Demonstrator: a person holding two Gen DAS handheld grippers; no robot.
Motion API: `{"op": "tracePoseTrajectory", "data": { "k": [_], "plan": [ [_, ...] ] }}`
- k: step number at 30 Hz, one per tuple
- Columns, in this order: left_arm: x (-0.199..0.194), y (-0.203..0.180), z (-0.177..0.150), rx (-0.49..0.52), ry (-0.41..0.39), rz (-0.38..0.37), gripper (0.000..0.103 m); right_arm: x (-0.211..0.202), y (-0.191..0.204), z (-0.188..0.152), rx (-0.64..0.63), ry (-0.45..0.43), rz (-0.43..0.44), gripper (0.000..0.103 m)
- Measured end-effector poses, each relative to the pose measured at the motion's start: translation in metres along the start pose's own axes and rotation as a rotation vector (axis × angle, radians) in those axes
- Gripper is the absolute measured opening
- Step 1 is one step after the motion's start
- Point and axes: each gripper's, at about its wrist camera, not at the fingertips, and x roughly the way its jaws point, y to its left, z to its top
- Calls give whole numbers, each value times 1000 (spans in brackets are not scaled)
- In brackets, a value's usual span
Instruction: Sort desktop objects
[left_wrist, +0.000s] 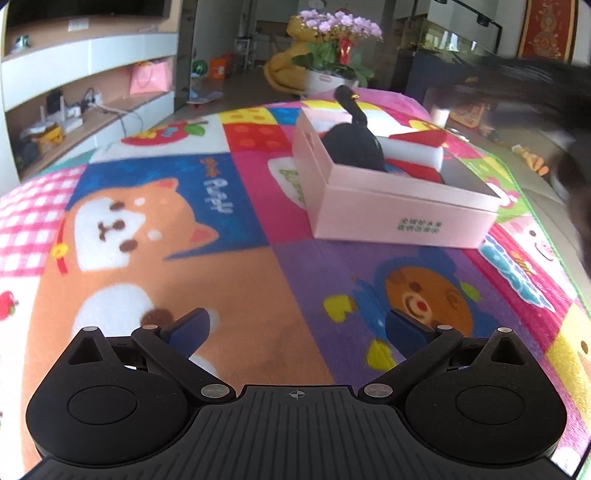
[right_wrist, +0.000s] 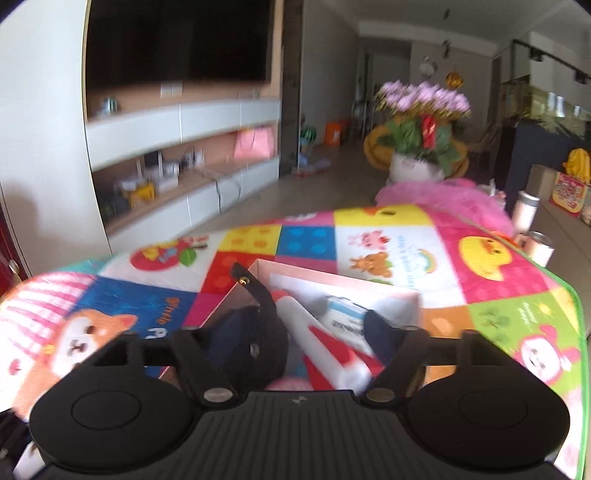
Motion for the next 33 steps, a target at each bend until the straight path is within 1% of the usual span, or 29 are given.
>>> {"op": "tracePoseTrajectory", "data": {
  "k": [1, 2, 3, 4, 6, 9, 11, 13, 15, 17, 20, 21, 23, 24, 25, 26, 29, 31, 33],
  "plan": [
    [-1, 0, -3, -6, 6, -4, 103, -15, -3, -11, 19, -16, -11, 98],
    [-3, -1, -6, -3, -4, 3, 103, -28, -5, -24, 41, -29, -26, 103],
    [-6, -2, -8, 2, -6, 16, 103, -41, -6, -38, 60, -35, -41, 103],
    [-9, -3, -11, 5, -5, 22, 103, -50, -6, -52, 72, -23, -51, 103],
    [-20, -5, -17, 11, -12, 25, 103, -62, -4, -79, 87, 45, -51, 103],
    [-41, -7, -29, 53, -50, 40, 103, -77, 0, -118, 116, 149, -16, 103],
    [-52, -10, -36, 82, -81, 58, 103, -86, 6, -139, 118, 176, -5, 103],
    [-56, -15, -40, 93, -106, 70, 103, -90, 11, -153, 115, 180, -13, 103],
    [-54, -20, -39, 93, -127, 70, 103, -86, 14, -157, 113, 172, -46, 103],
    [-46, -27, -36, 94, -165, 91, 103, -77, 13, -156, 124, 168, -73, 103],
    [-28, -36, -26, 102, -185, 121, 103, -55, 6, -145, 161, 233, -63, 103],
    [-22, -39, -22, 100, -186, 137, 103, -46, 4, -142, 163, 252, -76, 103],
    [-9, -41, -16, 81, -186, 176, 103, -35, 3, -139, 144, 236, -123, 103],
    [-5, -41, -14, 71, -184, 187, 103, -30, 2, -138, 135, 225, -158, 103],
    [1, -40, -11, 61, -163, 197, 103, -23, -1, -136, 138, 241, -177, 103],
    [7, -39, -9, 55, -132, 198, 103, -18, -3, -134, 144, 258, -178, 103],
    [18, -38, -6, 49, -70, 210, 103, -6, -3, -128, 90, 253, -169, 103],
    [20, -36, -6, 40, -63, 207, 103, 0, -6, -127, 95, 243, -146, 103],
    [21, -35, -8, 39, -62, 206, 103, 0, -8, -130, 118, 217, -149, 103]
  ]
}}
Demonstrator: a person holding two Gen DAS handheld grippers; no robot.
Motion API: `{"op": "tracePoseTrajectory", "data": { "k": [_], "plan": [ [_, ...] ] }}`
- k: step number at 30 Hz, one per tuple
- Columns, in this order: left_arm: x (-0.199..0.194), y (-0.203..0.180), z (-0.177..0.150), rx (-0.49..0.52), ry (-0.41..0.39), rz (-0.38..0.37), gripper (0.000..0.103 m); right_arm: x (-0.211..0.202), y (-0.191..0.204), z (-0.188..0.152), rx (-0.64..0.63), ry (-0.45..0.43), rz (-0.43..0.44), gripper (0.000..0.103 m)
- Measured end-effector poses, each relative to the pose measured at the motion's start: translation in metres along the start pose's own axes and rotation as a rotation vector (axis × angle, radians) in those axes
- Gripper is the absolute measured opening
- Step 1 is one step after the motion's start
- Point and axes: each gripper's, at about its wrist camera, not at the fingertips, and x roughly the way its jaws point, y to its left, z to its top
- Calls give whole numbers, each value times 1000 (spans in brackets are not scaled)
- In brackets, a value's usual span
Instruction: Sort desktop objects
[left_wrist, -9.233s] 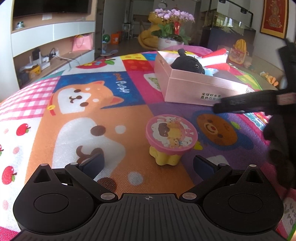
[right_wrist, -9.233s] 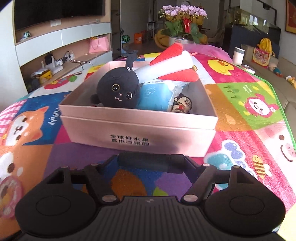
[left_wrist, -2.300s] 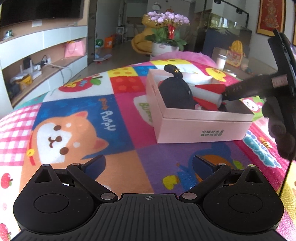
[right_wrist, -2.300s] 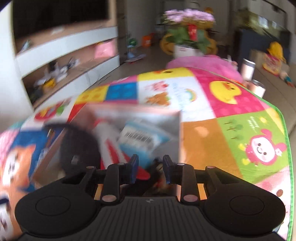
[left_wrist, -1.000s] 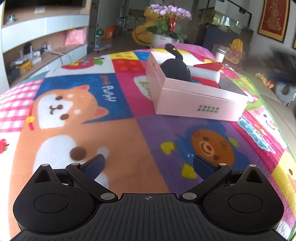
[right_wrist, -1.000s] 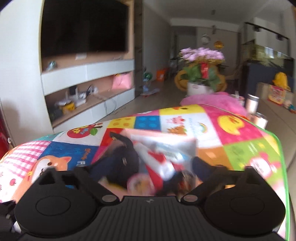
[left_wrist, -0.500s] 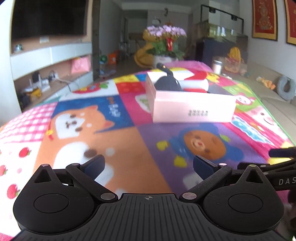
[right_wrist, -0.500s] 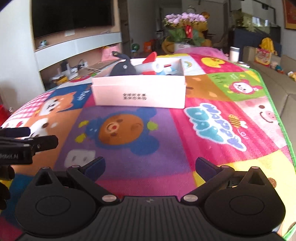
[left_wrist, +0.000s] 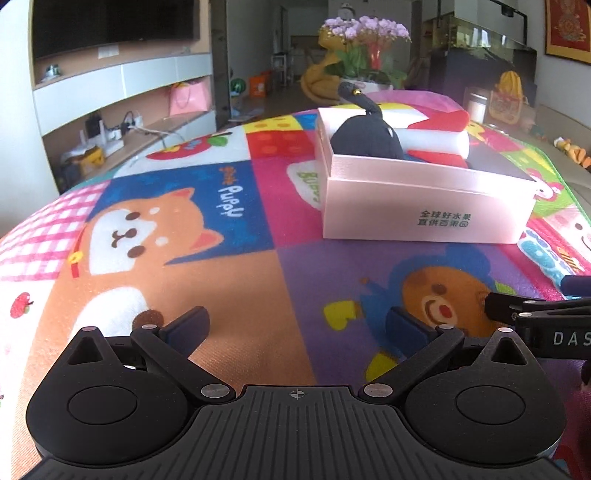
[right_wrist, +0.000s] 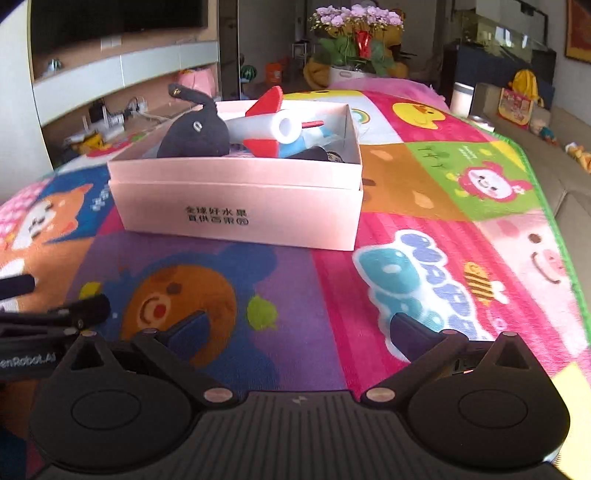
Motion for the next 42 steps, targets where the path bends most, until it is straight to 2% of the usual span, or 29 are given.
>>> {"op": "tracePoseTrajectory", "data": {
  "k": [5, 42],
  "plan": [
    [0, 0, 0, 1, 0, 1, 103, -5, 8, -7, 18, -31, -52, 103],
    [0, 0, 0, -3, 3, -2, 103, -5, 5, -7, 25, -30, -45, 103]
  ]
}}
